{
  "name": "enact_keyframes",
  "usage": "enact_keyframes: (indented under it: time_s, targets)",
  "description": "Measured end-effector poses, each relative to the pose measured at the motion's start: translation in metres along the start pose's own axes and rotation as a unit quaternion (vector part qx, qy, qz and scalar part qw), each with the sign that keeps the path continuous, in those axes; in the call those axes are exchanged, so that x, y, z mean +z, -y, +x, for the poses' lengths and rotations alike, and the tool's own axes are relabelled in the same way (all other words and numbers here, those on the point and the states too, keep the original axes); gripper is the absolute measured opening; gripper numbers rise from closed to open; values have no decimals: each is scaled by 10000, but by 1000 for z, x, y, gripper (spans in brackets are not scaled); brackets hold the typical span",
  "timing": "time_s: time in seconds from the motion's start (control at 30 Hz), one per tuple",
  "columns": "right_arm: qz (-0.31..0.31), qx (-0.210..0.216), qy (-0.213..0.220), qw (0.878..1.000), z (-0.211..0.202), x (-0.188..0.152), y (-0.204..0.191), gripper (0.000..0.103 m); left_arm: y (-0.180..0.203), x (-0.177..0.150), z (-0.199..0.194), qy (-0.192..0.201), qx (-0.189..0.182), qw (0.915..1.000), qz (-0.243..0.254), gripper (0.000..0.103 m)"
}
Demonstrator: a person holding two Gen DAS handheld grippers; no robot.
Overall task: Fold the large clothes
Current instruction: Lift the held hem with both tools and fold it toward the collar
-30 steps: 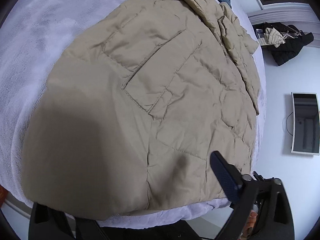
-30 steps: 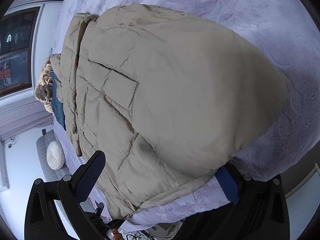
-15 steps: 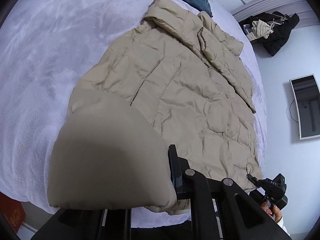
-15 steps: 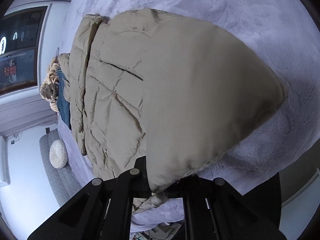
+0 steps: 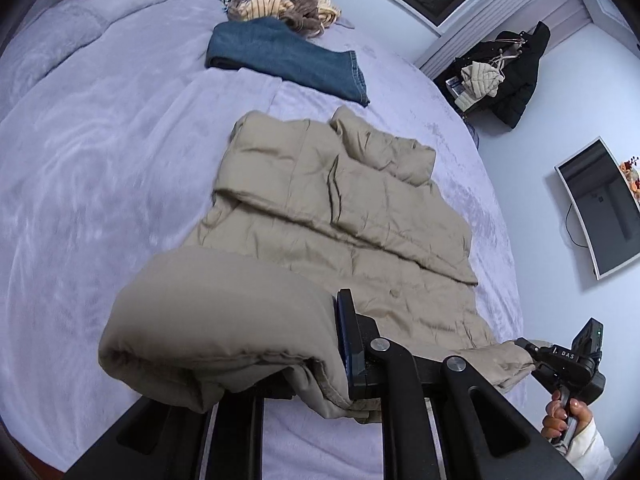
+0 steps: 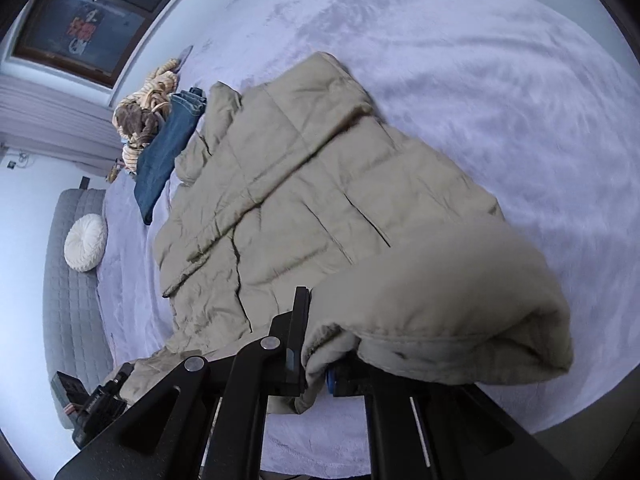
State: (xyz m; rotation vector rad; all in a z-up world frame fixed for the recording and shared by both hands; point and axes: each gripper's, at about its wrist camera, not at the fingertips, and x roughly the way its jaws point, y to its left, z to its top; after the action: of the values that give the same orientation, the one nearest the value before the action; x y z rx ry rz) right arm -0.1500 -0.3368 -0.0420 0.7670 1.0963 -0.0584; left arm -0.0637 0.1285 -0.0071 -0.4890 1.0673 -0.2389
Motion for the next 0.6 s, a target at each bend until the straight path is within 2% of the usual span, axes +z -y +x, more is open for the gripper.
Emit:
enact_keyframes:
  time_s: [0.17, 0.33, 0.47, 0.6]
  targets:
    - [-823, 62, 157, 9965, -2, 61, -50, 7, 31, 65, 9, 485, 166, 9986, 145, 17]
    - [-1352, 93, 187, 9906, 17, 130, -93, 7, 52, 126, 40, 804, 523, 9953, 139, 17]
    - [-1348, 138, 67, 9908, 48, 179, -111, 7, 55, 161, 73, 823, 931, 9923, 8, 17]
    - [-1322, 52, -153, 9911, 91, 210, -117, 7, 44, 179, 114, 634, 1228, 9904, -21, 17]
